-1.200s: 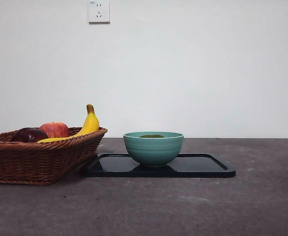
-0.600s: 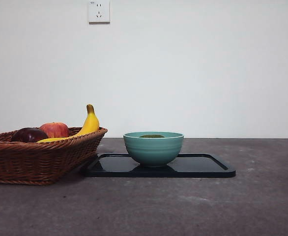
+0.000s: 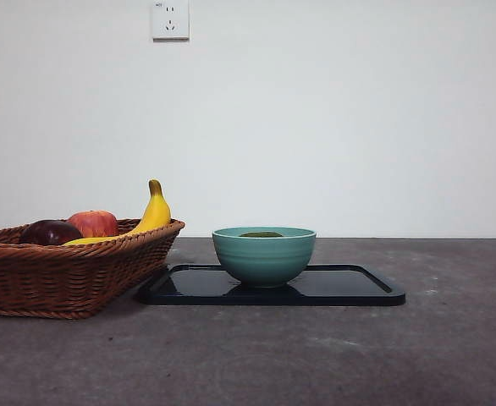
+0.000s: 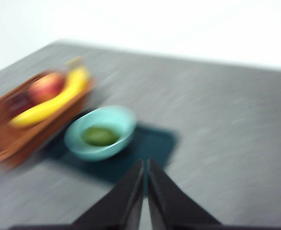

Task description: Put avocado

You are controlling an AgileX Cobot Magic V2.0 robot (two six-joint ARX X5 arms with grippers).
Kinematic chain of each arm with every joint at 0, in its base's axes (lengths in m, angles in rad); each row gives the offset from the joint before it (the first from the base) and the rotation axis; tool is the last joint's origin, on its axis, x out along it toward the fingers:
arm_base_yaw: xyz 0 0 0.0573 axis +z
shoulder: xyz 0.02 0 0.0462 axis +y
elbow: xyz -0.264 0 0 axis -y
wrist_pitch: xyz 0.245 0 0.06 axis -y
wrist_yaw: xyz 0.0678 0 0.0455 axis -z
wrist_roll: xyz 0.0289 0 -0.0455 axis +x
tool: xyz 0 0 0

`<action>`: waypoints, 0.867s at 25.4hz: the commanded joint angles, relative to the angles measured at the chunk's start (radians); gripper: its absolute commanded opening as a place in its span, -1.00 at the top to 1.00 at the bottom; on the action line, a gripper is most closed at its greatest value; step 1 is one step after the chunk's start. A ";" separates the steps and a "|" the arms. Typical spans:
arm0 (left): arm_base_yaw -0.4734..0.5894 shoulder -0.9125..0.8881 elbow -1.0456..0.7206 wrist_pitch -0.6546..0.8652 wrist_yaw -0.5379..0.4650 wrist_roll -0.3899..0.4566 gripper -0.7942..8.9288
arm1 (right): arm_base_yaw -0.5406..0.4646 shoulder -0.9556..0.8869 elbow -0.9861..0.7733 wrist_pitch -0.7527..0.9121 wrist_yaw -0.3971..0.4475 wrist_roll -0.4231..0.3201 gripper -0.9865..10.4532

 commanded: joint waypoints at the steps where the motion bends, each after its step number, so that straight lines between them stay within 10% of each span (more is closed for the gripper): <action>1: 0.001 -0.001 -0.021 -0.008 0.000 -0.002 0.82 | -0.080 -0.081 -0.153 0.173 0.000 -0.011 0.81; 8: 0.001 -0.001 -0.021 -0.008 0.000 -0.003 0.82 | -0.131 -0.245 -0.455 0.443 0.069 -0.008 0.81; 22: 0.001 -0.001 -0.021 -0.008 0.000 -0.002 0.82 | -0.131 -0.357 -0.605 0.463 0.161 -0.006 0.81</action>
